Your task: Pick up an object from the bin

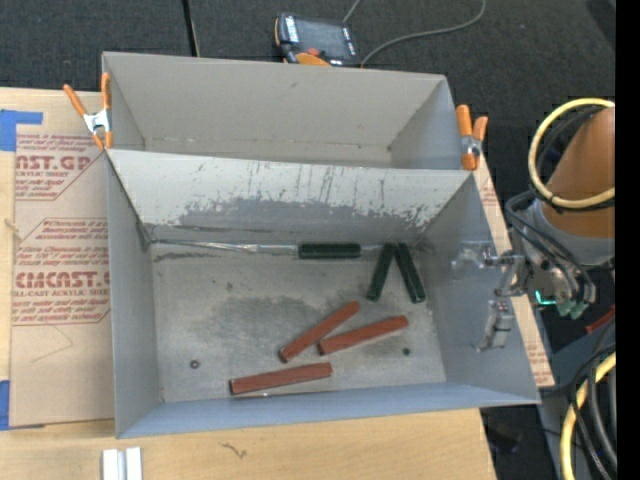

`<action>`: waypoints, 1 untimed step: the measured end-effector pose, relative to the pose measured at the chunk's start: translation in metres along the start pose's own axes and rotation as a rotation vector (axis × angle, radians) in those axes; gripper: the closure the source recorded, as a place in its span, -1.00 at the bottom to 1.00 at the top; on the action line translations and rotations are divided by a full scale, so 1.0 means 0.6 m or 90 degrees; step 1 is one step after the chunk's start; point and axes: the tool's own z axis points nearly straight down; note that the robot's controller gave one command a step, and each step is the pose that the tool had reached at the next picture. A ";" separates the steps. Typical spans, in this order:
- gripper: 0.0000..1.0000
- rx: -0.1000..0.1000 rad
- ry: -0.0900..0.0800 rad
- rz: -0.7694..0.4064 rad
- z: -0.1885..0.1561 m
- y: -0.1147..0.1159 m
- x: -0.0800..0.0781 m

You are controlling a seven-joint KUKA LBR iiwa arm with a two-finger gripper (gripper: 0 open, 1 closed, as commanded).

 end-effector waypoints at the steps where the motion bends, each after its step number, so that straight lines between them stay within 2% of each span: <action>1: -1.00 0.002 -0.011 -0.214 0.262 0.145 -0.003</action>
Offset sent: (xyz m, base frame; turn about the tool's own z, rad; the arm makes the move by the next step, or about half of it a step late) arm -0.0016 0.0857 -0.1567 -0.3343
